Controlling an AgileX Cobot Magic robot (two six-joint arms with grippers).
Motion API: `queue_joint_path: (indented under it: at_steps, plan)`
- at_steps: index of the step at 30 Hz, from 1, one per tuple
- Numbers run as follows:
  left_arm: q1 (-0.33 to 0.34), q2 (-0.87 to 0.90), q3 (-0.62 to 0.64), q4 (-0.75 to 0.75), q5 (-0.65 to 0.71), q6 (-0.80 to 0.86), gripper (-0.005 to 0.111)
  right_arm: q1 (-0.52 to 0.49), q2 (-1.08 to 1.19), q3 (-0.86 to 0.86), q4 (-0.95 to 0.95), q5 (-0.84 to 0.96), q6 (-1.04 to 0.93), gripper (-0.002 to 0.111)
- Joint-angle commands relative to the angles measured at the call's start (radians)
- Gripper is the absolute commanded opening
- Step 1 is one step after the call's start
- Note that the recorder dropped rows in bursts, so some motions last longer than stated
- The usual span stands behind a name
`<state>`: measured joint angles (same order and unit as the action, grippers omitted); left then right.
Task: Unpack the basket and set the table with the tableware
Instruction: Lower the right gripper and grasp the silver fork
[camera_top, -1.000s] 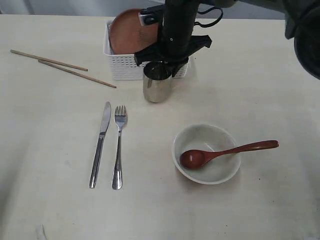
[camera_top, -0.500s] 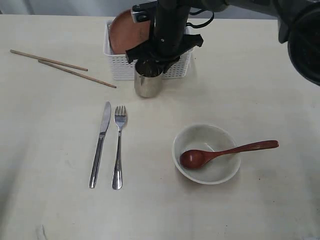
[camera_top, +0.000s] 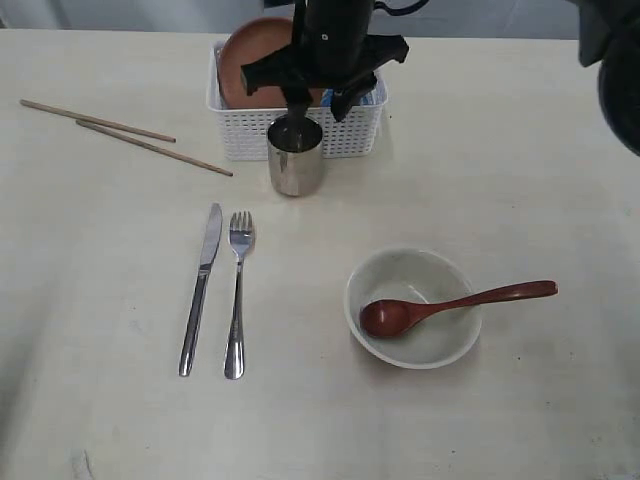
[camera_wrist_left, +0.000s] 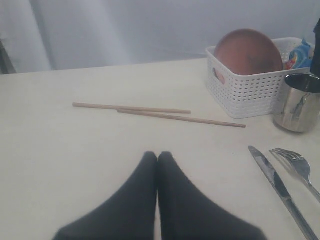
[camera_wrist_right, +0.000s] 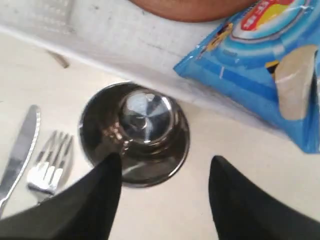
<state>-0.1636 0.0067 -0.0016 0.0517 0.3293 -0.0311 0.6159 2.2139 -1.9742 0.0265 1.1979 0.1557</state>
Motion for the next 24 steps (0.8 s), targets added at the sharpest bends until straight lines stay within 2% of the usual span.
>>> queue_joint_path:
  at_steps: [1,3,5,6,8,9,12,17,24]
  plan:
    - [0.003,-0.007,0.002,-0.002,-0.008,0.000,0.000,0.028,-0.095,0.123,0.081,0.023,-0.016,0.043]
    - [0.003,-0.007,0.002,-0.002,-0.008,0.000,0.000,0.054,-0.165,0.263,0.092,-0.003,0.028,0.033]
    - [0.003,-0.007,0.002,-0.002,-0.008,0.000,0.000,0.107,-0.233,0.407,0.112,-0.089,0.073,0.031]
    - [0.003,-0.007,0.002,-0.002,-0.008,0.000,0.000,0.128,-0.253,0.442,0.112,-0.123,0.086,0.031]
    - [0.003,-0.007,0.002,-0.002,-0.008,0.000,0.000,0.218,-0.278,0.524,0.107,-0.211,0.122,0.040]
    - [0.003,-0.007,0.002,-0.002,-0.008,0.000,0.000,0.272,-0.269,0.535,0.103,-0.250,0.154,0.046]
    - [0.003,-0.007,0.002,-0.002,-0.008,0.000,0.000,0.328,-0.194,0.507,0.098,-0.301,0.224,0.049]
    - [0.003,-0.007,0.002,-0.002,-0.008,0.000,0.000,0.330,-0.078,0.412,0.041,-0.242,0.274,0.049]
    - [0.003,-0.007,0.002,-0.002,-0.008,0.000,0.000,0.330,-0.037,0.406,0.024,-0.262,0.300,0.049]
